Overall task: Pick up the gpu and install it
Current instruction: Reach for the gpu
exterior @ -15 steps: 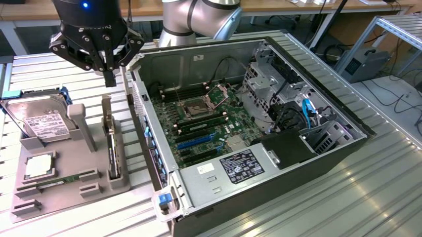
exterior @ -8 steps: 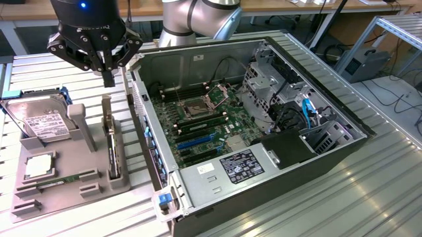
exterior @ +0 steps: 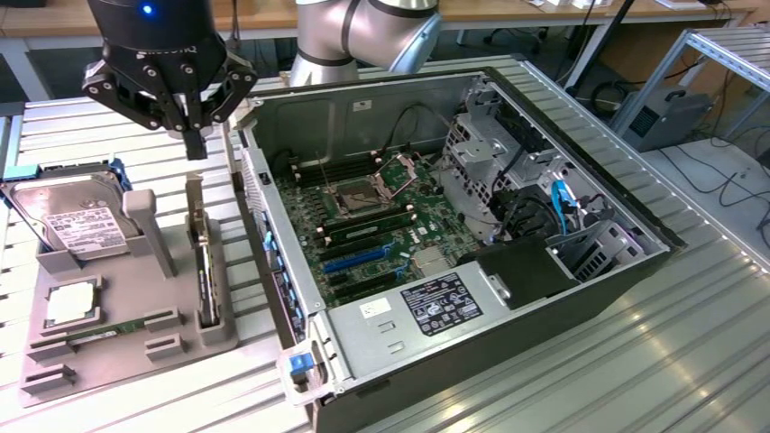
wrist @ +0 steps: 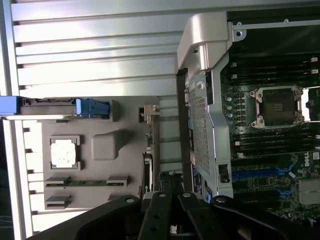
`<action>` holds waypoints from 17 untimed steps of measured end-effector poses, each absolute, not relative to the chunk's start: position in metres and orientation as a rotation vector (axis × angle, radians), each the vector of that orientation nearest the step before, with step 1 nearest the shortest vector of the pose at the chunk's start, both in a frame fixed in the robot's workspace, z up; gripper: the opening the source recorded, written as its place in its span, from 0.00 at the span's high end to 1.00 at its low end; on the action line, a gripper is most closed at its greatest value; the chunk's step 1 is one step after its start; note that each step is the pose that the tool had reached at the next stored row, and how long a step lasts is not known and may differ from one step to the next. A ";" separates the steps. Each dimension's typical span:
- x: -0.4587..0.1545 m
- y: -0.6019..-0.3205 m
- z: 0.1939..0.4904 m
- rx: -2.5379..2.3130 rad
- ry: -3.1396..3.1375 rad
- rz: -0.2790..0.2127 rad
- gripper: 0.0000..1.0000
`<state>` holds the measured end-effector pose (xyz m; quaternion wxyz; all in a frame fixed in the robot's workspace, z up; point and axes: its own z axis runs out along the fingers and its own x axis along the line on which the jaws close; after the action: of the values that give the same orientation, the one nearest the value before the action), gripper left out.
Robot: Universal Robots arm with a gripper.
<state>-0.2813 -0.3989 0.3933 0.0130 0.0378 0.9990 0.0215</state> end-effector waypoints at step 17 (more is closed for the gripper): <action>-0.288 -0.399 0.393 0.118 3.112 0.067 0.89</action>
<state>-0.2880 -0.3989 0.3933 0.0131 0.0379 0.9990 0.0215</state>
